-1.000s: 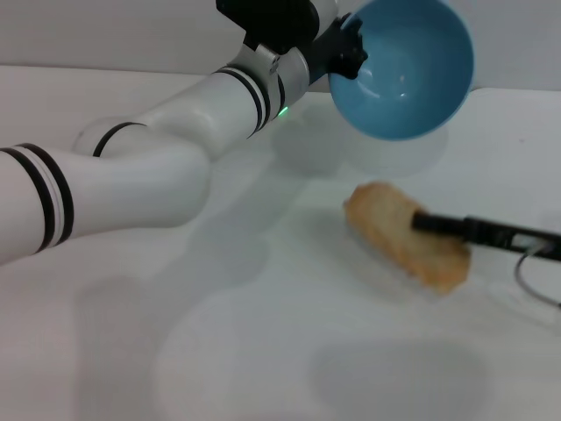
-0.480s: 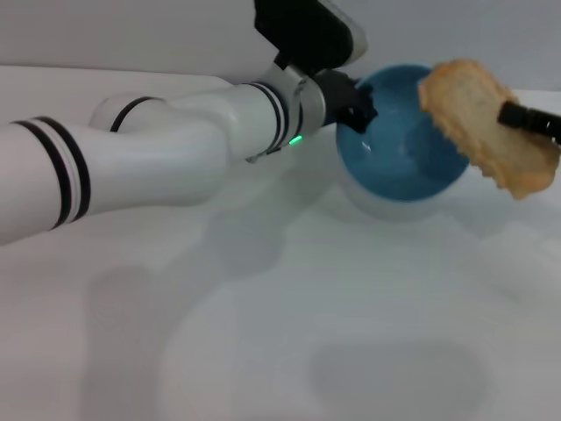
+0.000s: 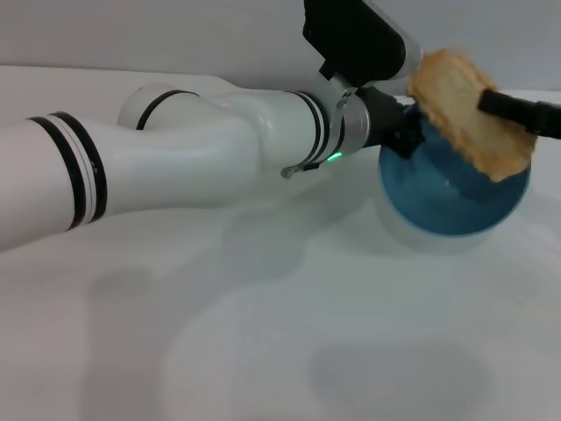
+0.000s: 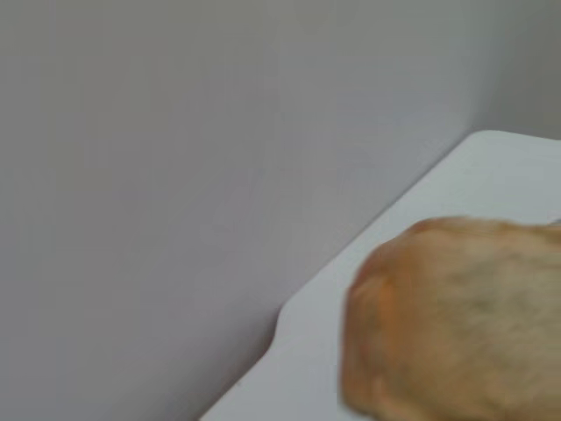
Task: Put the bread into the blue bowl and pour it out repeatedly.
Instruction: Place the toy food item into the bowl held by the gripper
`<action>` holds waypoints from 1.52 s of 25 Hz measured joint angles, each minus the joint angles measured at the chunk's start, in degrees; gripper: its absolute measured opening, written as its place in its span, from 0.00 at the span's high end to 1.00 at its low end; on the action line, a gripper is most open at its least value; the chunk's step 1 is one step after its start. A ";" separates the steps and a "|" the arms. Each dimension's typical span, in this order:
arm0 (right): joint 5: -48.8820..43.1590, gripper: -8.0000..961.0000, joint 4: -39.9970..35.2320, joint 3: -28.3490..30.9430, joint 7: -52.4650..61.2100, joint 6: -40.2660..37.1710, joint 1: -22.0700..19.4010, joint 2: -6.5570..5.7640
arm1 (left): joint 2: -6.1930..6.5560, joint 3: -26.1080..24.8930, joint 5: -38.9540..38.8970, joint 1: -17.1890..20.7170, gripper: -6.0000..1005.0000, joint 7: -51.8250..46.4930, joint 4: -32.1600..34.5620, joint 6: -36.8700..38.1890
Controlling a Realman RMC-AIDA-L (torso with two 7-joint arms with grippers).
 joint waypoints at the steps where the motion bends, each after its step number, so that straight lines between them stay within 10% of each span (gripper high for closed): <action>1: 0.01 0.85 1.67 -0.11 -0.45 1.03 0.82 -0.01 | 0.00 0.17 0.00 0.00 1.00 0.00 0.12 0.19; 15: 0.01 0.86 8.48 -0.39 -4.78 7.43 1.68 0.00 | 0.02 0.21 0.02 0.27 0.99 -0.05 0.22 0.51; 25: 0.09 0.57 8.38 -0.35 -3.44 5.58 2.13 0.00 | 0.01 -0.79 0.01 0.41 0.99 -0.47 0.29 2.38; 38: -0.02 0.55 5.59 0.27 1.49 -0.83 -1.26 -0.57 | 0.12 -4.03 -0.02 -0.74 1.00 -1.59 -1.19 5.12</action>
